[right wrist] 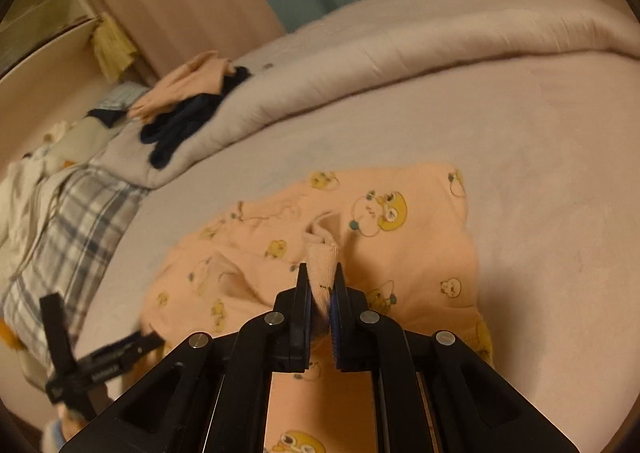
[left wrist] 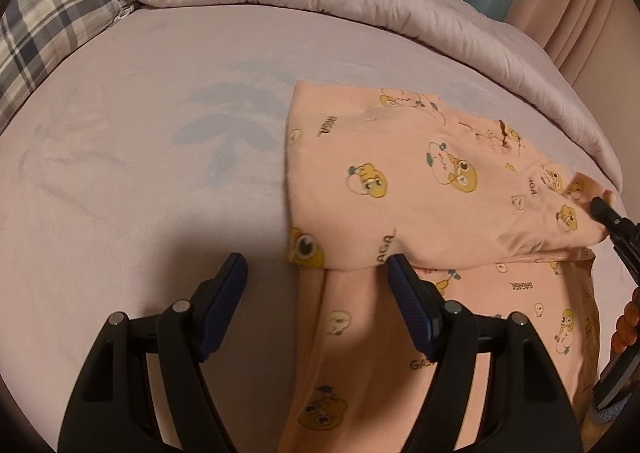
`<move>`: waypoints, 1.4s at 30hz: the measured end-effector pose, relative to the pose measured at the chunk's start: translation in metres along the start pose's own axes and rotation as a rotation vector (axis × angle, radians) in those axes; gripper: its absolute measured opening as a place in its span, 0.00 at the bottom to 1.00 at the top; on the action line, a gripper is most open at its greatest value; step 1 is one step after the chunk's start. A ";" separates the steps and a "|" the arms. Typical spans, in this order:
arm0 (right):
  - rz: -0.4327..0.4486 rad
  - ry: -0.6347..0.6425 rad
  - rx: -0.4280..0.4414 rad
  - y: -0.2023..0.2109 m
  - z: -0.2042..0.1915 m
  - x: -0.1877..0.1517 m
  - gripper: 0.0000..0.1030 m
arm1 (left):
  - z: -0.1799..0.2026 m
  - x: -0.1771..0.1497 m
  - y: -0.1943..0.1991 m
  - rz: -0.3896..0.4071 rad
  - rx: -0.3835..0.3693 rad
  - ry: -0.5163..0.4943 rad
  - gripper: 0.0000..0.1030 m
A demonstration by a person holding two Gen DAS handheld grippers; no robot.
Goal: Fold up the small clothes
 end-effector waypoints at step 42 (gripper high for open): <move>0.009 -0.031 -0.117 0.014 0.026 0.001 0.41 | 0.022 0.042 0.030 0.057 -0.131 0.001 0.68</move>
Point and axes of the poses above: each gripper's, at about its wrist camera, not at the fingertips, and y roughly against the way its jaws point, z to its right, x to its top, the point moved 2 cm from there along -y, roughly the way its jaws point, and after that the axes turned 9 degrees about y, right-handed, at the moved point
